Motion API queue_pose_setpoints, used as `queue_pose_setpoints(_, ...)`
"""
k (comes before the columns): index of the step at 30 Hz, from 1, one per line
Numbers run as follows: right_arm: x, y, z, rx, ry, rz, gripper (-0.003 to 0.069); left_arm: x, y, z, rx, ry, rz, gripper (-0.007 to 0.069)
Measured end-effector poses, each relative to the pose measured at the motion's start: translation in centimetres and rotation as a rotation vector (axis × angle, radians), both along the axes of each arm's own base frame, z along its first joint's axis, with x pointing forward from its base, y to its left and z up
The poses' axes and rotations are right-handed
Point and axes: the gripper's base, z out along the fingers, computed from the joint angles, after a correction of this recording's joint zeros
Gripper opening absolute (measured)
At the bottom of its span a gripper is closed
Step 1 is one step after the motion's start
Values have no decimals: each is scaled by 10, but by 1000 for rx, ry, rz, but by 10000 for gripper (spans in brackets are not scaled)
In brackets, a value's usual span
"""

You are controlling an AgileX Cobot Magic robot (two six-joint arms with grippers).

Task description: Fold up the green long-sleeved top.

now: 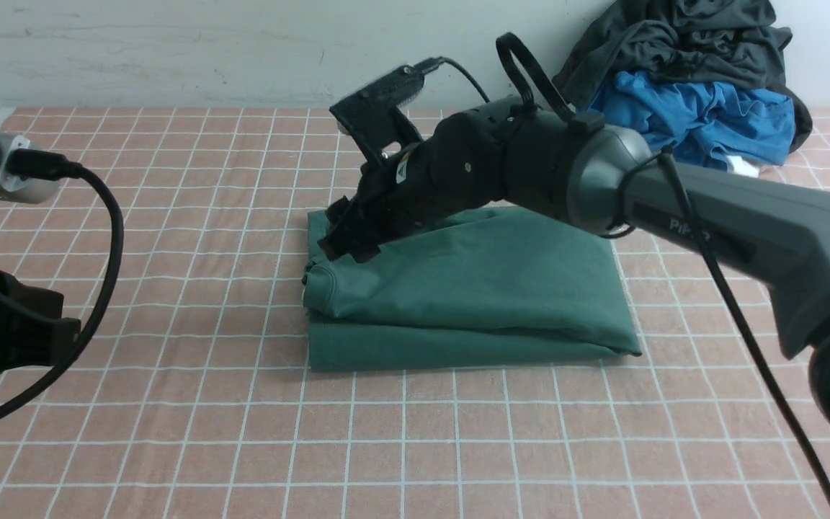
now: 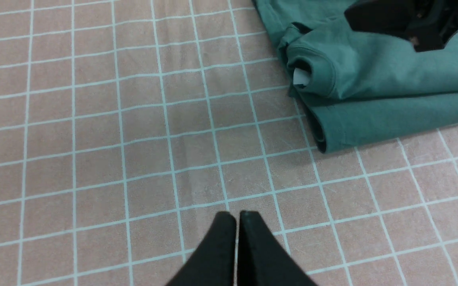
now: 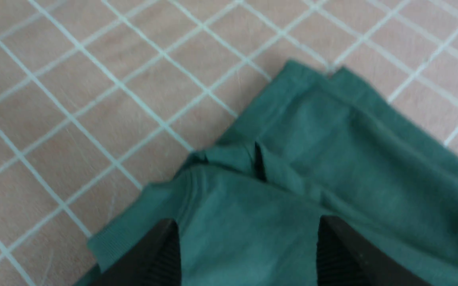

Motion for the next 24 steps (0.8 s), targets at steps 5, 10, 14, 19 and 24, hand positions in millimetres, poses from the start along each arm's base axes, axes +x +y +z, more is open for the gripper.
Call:
queue_pose_setpoints(5,0,8,-52,5,162,-68,218,-18,-8,17,0,-161,-133,-8)
queue_pose_setpoints(10,-1,17,-47,69,147,-63,51,-42,-16,19,2,-337,-251,-8)
queue_pose_setpoints(14,-3,19,-9,72,79,2,1,-57,-18,16,26,-460,-298,-8)
queue_pose_setpoints(19,-25,-9,132,-56,-244,158,-13,-74,-13,5,137,-641,-283,-8)
queue_pose_setpoints(24,-66,-88,246,-120,-389,71,-13,-70,-4,-9,213,-691,-181,-8)
